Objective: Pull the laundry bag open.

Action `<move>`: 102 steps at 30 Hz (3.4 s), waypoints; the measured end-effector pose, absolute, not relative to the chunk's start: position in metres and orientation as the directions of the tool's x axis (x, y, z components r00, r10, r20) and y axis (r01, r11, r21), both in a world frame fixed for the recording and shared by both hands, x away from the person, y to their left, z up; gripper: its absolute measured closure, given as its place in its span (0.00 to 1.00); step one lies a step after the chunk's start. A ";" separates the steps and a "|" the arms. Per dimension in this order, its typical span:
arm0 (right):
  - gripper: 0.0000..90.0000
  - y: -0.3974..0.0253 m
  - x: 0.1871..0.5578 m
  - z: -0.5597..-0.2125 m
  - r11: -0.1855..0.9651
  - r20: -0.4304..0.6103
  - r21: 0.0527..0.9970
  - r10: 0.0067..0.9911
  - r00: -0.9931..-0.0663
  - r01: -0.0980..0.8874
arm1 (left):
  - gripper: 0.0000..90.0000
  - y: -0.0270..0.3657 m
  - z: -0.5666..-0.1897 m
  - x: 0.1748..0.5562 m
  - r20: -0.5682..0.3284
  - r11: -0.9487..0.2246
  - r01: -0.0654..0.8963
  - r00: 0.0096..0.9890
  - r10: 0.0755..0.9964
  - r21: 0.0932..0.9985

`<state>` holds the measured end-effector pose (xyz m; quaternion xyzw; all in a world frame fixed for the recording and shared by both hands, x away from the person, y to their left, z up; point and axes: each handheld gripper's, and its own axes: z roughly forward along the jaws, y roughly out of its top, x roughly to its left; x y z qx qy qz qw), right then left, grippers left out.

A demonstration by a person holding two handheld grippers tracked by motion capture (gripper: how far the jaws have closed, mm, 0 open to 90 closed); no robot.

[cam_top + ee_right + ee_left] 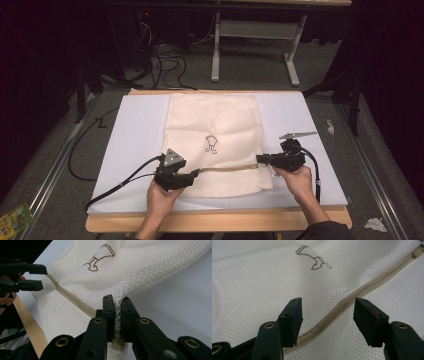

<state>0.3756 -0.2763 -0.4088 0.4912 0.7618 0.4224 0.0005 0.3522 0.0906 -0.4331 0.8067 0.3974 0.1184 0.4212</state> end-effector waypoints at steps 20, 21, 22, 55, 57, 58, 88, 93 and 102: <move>0.95 -0.254 0.378 -0.408 0.194 0.396 0.659 0.732 -0.555 0.726 | 0.55 0.031 -0.422 0.351 -0.170 -0.383 0.496 0.756 0.633 0.779; 0.95 -0.253 0.377 -0.408 0.192 0.399 0.658 0.731 -0.553 0.728 | 0.56 0.027 -0.422 0.351 -0.174 -0.384 0.495 0.761 0.625 0.779; 0.95 -0.253 0.377 -0.408 0.194 0.397 0.659 0.731 -0.555 0.727 | 0.57 0.024 -0.422 0.351 -0.181 -0.388 0.495 0.767 0.616 0.777; 0.95 -0.237 0.377 -0.407 0.210 0.395 0.666 0.714 -0.577 0.716 | 0.64 -0.005 -0.431 0.364 -0.291 -0.363 0.547 0.775 0.561 0.754; 0.95 -0.236 0.377 -0.408 0.216 0.390 0.672 0.711 -0.585 0.709 | 0.64 -0.006 -0.432 0.365 -0.302 -0.355 0.552 0.772 0.559 0.754; 0.95 -0.236 0.377 -0.408 0.216 0.390 0.672 0.711 -0.585 0.709 | 0.64 -0.006 -0.432 0.365 -0.303 -0.353 0.554 0.770 0.562 0.754; 0.95 -0.221 0.378 -0.409 0.241 0.377 0.676 0.699 -0.607 0.697 | 0.89 -0.009 -0.438 0.369 -0.340 -0.336 0.569 0.769 0.542 0.751; 0.95 -0.222 0.378 -0.409 0.239 0.375 0.676 0.702 -0.605 0.697 | 0.94 -0.009 -0.438 0.368 -0.341 -0.337 0.563 0.776 0.532 0.755; 0.95 -0.220 0.377 -0.409 0.238 0.378 0.679 0.698 -0.608 0.695 | 0.91 -0.011 -0.439 0.368 -0.381 -0.296 0.568 0.777 0.502 0.768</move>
